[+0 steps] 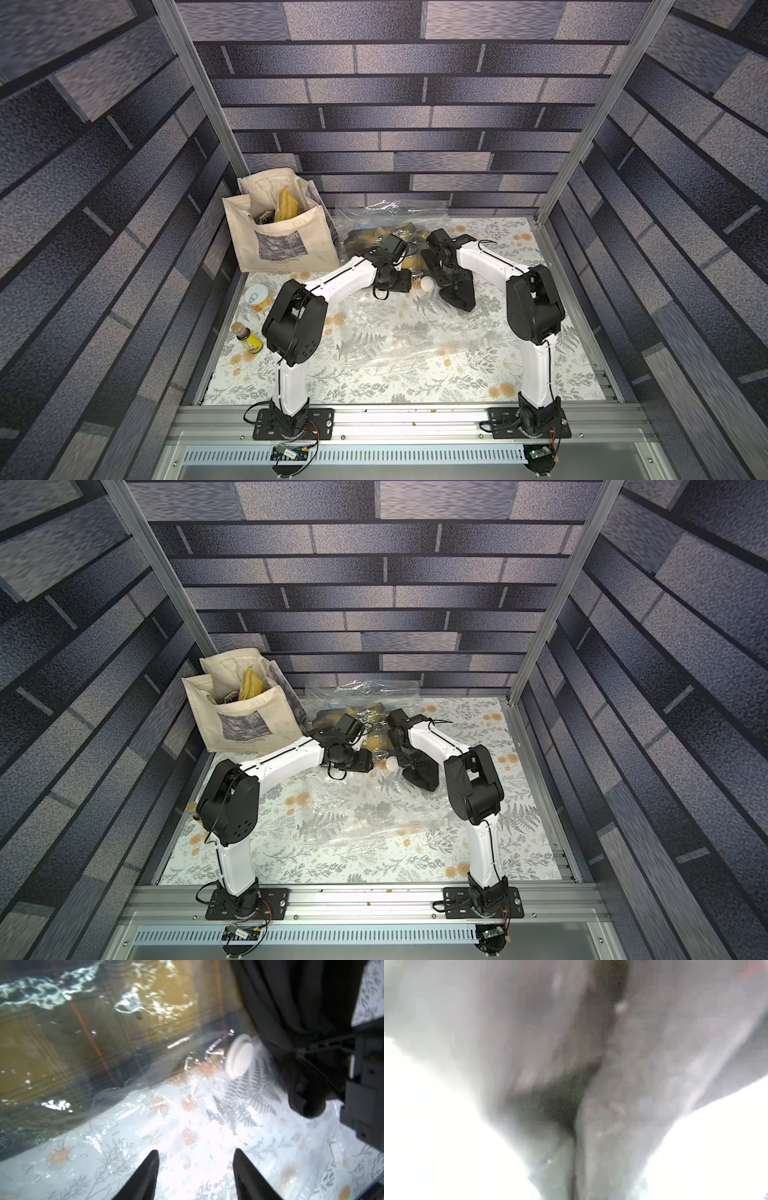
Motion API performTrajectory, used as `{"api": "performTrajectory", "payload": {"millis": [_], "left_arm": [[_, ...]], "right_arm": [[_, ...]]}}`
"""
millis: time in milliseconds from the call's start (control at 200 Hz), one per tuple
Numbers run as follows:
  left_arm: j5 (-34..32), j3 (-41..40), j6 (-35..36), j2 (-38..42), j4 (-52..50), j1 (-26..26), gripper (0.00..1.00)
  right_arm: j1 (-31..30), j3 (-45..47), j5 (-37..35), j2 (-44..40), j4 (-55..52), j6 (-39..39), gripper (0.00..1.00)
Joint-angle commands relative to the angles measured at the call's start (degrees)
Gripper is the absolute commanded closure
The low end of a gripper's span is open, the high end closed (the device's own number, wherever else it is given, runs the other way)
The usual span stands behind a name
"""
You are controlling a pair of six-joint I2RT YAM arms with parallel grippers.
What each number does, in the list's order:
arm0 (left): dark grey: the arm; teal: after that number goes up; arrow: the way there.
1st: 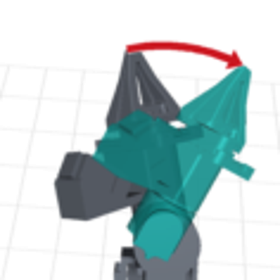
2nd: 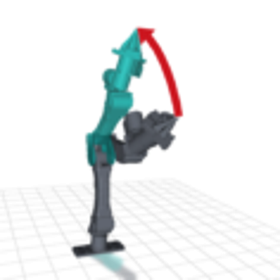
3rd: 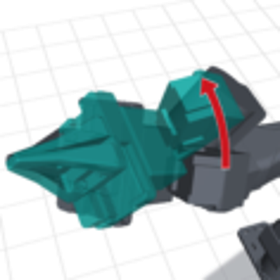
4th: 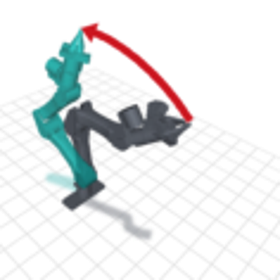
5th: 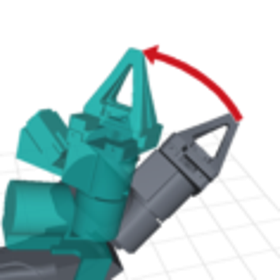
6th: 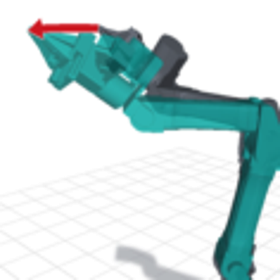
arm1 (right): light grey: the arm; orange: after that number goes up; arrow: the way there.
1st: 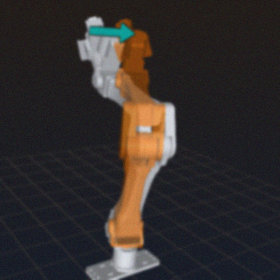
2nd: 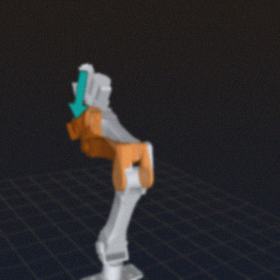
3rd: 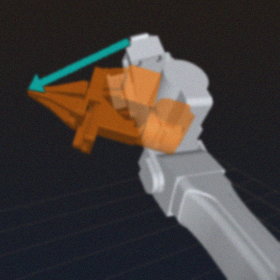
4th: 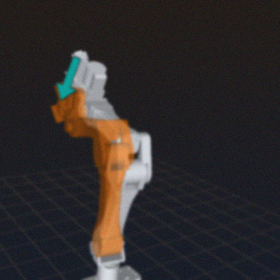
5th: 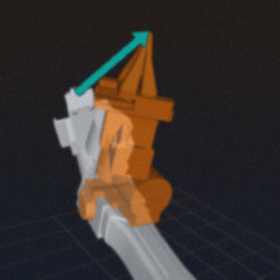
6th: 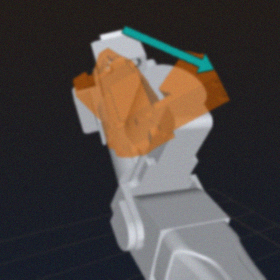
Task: Place the folded shirt into the vacuum bag
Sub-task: Adjust the vacuum bag at the center of the board, then open the vacuum bag at the center of the board.
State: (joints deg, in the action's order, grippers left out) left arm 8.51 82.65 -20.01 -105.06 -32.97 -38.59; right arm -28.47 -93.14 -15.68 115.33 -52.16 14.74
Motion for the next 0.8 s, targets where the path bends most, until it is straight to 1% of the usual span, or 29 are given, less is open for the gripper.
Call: {"api": "performTrajectory", "payload": {"millis": [0,80,165,240,321,441,551,796], "left_arm": [[-6.73,-3.14,10.48,7.71,-7.30,-6.52,0.32],[-10.38,-4.56,14.38,10.67,-10.19,-11.76,0.28],[-12.89,-5.34,16.44,11.76,-13.37,-16.54,0.25],[-15.71,-5.87,17.49,11.24,-15.34,-21.23,0.22],[-18.81,-6.59,17.74,9.38,-16.48,-24.37,0.21],[-23.32,-7.07,17.87,6.07,-17.02,-26.56,0.20],[-27.74,-7.19,18.21,3.65,-17.40,-26.72,0.20],[-28.10,-8.96,19.55,0.35,-17.91,-27.39,0.20]], "right_arm": [[0.45,1.14,5.26,-9.62,0.29,1.44,1.00],[0.38,2.78,7.30,-13.49,0.52,2.28,1.00],[0.44,4.96,8.10,-17.21,0.83,2.88,1.00],[0.51,6.73,7.91,-19.71,0.82,3.38,1.00],[0.56,8.62,7.54,-21.80,1.01,3.93,1.00],[0.93,11.46,7.93,-23.21,1.93,4.67,1.00],[1.17,13.51,7.96,-23.31,2.65,5.14,1.00],[2.25,15.01,7.53,-23.04,3.46,5.00,1.00]]}}
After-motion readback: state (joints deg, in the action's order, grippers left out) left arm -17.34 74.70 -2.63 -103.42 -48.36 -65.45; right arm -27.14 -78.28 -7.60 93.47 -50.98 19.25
